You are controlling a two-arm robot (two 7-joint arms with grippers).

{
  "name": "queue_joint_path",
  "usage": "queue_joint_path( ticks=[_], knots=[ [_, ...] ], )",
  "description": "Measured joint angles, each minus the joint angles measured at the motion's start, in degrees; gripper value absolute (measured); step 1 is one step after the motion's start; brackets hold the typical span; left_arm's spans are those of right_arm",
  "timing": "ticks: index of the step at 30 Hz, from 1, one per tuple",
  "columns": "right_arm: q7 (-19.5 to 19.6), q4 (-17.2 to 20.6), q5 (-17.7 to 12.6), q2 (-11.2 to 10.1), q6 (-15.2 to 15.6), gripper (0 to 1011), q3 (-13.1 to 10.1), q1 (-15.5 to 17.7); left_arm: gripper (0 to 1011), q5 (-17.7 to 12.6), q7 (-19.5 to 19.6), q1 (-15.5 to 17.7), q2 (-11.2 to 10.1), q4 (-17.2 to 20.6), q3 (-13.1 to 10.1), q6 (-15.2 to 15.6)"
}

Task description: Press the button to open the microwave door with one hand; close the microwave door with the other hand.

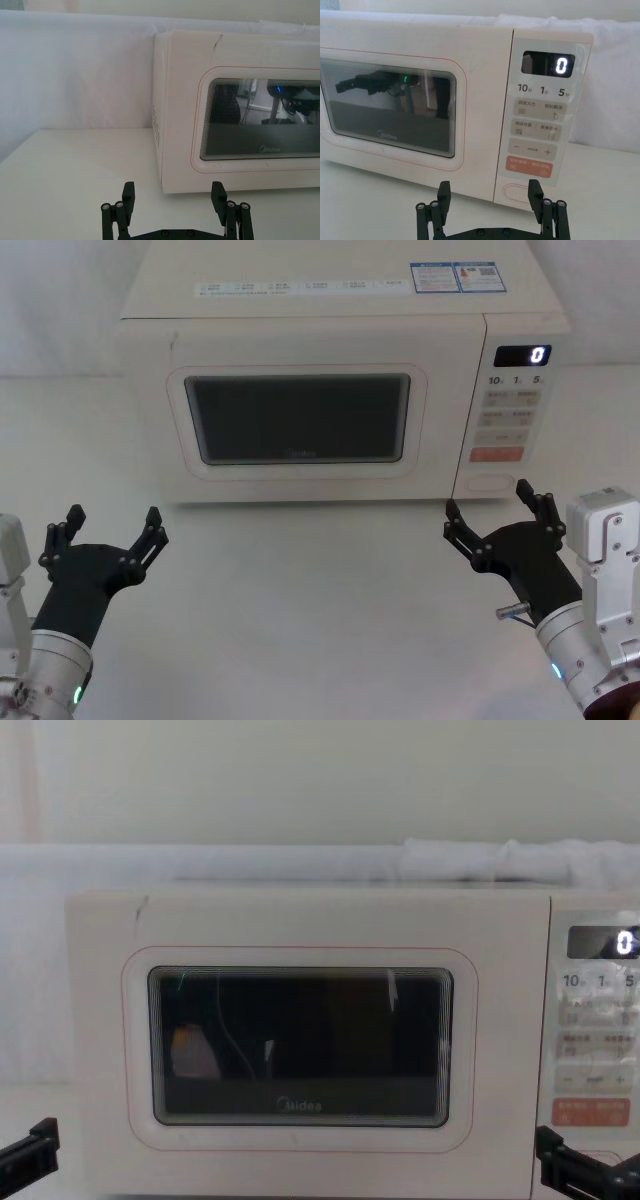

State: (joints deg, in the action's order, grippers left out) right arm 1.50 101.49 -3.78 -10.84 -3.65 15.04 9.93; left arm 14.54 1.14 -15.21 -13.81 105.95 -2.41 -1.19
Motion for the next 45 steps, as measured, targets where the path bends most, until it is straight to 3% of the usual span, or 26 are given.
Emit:
queue_joint_path(
  ticks=[33,41,45],
  knots=[
    [0.0,0.0,0.0,0.0,0.0,997,0.0,0.0,1001,0.0,0.0,0.0,0.0,0.0,0.0,0.0],
    [0.0,0.0,0.0,0.0,0.0,846,0.0,0.0,1001,0.0,0.0,0.0,0.0,0.0,0.0,0.0],
    [0.0,0.0,0.0,0.0,0.0,697,0.0,0.0,1001,0.0,0.0,0.0,0.0,0.0,0.0,0.0]
  ],
)
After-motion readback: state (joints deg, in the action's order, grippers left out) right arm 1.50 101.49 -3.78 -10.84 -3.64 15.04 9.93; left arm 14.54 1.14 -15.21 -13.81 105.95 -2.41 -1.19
